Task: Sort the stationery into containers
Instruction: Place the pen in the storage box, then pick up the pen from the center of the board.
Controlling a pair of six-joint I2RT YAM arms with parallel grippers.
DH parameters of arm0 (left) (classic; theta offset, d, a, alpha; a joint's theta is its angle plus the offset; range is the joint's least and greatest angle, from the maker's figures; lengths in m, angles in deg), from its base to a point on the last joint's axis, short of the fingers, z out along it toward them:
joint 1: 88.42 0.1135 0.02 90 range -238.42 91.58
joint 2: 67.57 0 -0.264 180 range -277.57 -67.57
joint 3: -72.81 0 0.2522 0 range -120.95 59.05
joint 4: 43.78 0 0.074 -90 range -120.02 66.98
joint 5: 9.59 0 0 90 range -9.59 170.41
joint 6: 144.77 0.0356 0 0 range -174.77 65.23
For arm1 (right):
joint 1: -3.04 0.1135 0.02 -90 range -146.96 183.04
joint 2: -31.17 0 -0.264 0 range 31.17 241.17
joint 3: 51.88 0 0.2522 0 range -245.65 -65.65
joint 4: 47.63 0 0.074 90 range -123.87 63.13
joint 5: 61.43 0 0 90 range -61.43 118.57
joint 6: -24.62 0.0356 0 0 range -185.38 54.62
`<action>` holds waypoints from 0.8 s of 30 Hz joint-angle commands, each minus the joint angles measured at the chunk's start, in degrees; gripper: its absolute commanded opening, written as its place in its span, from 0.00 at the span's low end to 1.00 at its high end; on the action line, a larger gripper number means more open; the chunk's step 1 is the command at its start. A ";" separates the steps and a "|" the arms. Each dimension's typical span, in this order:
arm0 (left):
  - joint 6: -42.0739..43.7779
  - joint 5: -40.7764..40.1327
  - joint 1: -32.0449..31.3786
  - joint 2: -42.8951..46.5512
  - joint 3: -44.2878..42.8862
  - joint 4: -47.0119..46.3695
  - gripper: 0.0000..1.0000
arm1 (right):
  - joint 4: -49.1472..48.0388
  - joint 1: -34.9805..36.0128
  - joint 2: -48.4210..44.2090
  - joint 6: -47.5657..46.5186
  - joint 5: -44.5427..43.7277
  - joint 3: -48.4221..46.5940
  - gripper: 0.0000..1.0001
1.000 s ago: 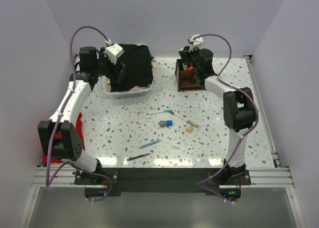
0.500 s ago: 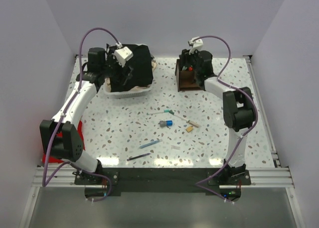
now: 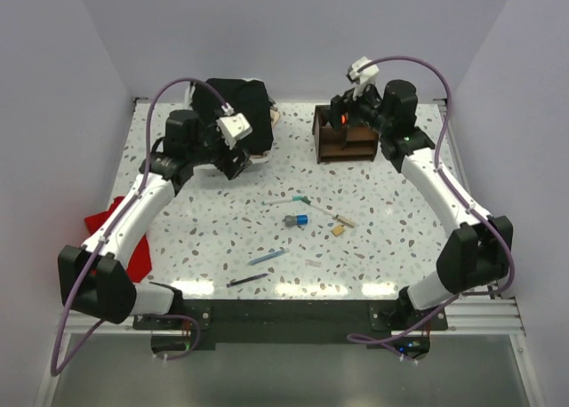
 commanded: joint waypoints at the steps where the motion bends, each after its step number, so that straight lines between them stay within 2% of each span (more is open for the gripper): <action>1: 1.31 3.02 -1.87 4.32 3.66 -1.25 0.94 | 21.63 0.07 -1.43 -8.21 11.62 4.15 0.80; 4: 1.66 3.73 -2.48 5.64 4.80 1.04 0.92 | 31.11 1.20 -0.03 -16.29 13.74 4.87 0.78; 5: 1.84 3.55 -2.49 5.99 5.15 1.30 0.92 | 34.28 1.91 1.45 -20.49 13.13 3.91 0.72; 8: 1.84 0.14 -2.49 7.66 6.47 0.70 0.92 | 40.36 3.93 6.47 -22.64 10.94 1.10 0.67; 13: -0.88 -6.81 -2.49 10.30 8.93 -0.36 0.92 | 41.78 9.99 12.89 -24.05 7.33 -2.07 0.68; 17: -5.79 -16.91 -2.49 13.45 13.84 -3.78 0.93 | 42.04 13.25 18.25 -21.51 5.74 -4.26 0.67; 21: -5.54 -17.63 -2.57 15.04 14.56 -3.00 0.93 | 40.64 13.61 21.07 -18.87 5.22 -6.03 0.67; 24: -4.93 -18.60 -2.66 15.22 14.56 -2.56 0.93 | 39.58 13.52 22.03 -18.25 1.62 -6.38 0.67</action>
